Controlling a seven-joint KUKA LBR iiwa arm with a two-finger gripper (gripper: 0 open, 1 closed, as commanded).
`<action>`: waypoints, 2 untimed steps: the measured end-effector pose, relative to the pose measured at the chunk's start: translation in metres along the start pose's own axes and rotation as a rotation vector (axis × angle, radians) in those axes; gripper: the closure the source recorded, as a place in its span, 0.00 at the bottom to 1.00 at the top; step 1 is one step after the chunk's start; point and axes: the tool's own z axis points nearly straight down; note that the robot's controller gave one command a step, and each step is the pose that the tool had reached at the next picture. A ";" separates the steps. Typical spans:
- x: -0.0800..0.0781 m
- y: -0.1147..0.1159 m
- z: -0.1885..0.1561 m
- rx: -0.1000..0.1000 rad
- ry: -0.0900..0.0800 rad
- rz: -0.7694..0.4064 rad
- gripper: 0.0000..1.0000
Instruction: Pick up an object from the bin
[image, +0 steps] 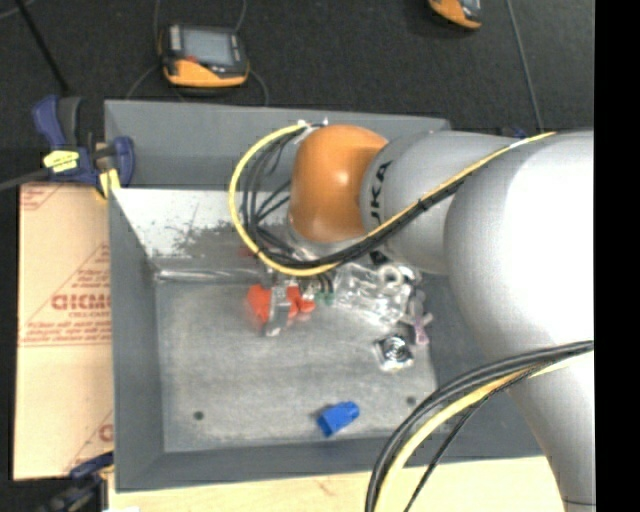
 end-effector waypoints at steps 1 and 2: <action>0.006 -0.004 -0.102 0.002 0.001 0.018 1.00; 0.047 0.032 -0.068 0.003 0.013 0.208 1.00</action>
Offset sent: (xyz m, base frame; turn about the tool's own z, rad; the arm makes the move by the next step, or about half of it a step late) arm -0.0105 -0.0039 0.0951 0.0230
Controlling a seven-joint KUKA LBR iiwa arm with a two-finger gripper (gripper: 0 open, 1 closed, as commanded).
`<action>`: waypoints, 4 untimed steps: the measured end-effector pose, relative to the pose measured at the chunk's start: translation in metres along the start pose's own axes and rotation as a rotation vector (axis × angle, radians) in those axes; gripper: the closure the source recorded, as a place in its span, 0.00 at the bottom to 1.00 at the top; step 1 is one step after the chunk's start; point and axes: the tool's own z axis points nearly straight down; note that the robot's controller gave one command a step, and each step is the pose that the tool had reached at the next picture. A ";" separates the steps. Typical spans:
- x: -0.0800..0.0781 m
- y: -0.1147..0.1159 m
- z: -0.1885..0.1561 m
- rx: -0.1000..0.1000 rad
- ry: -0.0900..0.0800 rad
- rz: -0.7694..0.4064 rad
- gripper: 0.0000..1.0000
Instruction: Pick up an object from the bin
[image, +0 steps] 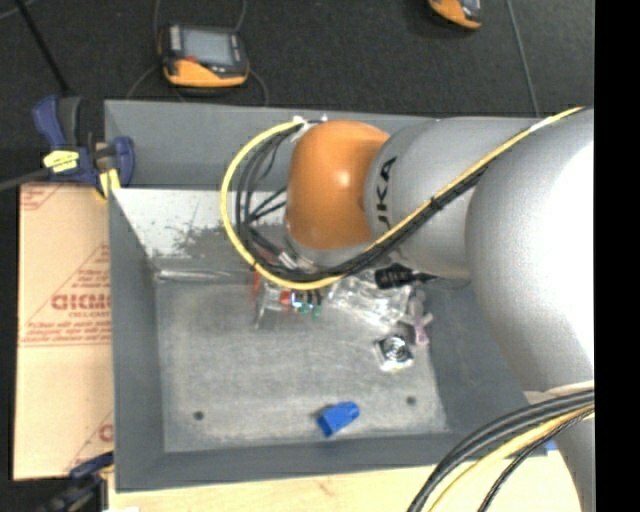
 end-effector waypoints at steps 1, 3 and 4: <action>0.061 -0.005 0.025 0.004 0.003 -0.017 1.00; 0.113 -0.074 0.027 0.007 -0.001 0.012 1.00; 0.113 -0.069 0.028 0.002 -0.002 0.008 0.00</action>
Offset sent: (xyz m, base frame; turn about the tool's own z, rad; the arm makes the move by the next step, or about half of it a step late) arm -0.0593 0.0069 -0.0232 -0.0119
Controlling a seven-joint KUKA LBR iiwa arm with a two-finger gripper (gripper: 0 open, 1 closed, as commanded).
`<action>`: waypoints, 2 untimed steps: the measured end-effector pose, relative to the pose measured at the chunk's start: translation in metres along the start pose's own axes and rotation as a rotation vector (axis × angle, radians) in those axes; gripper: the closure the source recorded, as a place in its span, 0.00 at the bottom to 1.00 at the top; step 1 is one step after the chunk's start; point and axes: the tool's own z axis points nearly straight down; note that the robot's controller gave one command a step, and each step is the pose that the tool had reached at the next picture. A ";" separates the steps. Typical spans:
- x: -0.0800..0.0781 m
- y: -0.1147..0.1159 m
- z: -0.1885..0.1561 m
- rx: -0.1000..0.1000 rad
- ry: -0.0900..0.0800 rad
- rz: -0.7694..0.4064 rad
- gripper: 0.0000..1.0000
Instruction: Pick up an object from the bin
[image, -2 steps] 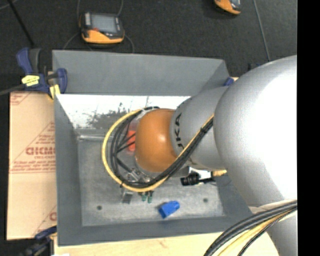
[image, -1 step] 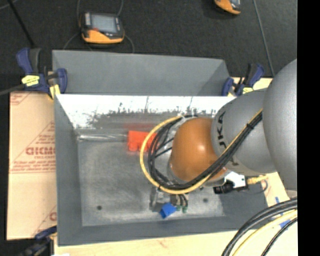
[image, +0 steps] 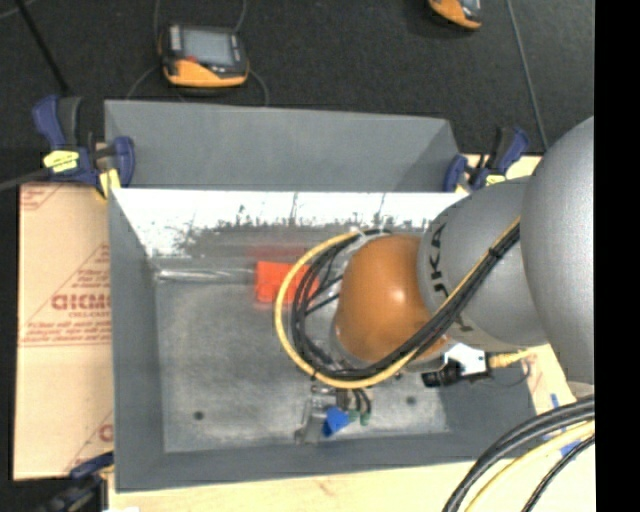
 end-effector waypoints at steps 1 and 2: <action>-0.014 -0.030 0.047 -0.001 -0.010 -0.266 0.00; -0.019 -0.032 0.047 -0.001 -0.011 -0.805 0.00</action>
Offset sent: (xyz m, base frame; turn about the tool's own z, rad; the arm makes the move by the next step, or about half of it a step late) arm 0.0047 -0.0310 -0.0485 -0.2693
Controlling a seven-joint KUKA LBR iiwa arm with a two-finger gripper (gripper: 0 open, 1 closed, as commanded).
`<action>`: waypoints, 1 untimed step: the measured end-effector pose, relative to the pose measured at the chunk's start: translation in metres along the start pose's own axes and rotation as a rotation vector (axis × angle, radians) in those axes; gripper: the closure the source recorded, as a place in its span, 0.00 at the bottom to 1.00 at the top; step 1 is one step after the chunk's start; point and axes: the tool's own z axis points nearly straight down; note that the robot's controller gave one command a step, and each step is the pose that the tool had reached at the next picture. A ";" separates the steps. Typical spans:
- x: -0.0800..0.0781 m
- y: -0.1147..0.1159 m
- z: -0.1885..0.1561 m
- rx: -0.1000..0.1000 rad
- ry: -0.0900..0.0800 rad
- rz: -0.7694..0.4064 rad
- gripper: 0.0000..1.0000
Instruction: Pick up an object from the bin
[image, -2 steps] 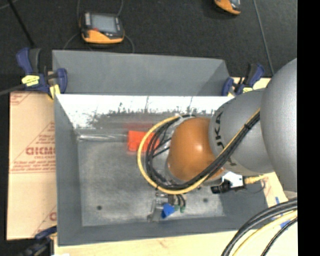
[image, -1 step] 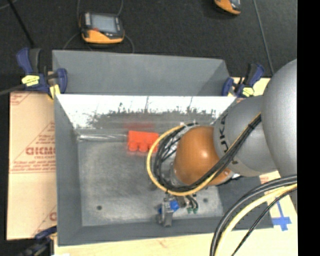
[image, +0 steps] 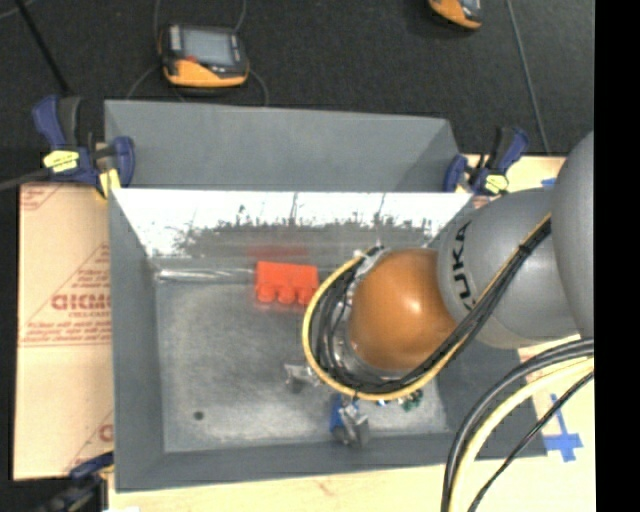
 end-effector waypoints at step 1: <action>0.005 0.004 -0.002 0.003 -0.008 -0.059 0.00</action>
Offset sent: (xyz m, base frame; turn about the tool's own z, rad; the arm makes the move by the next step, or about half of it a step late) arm -0.0131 -0.0001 -0.0013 -0.0641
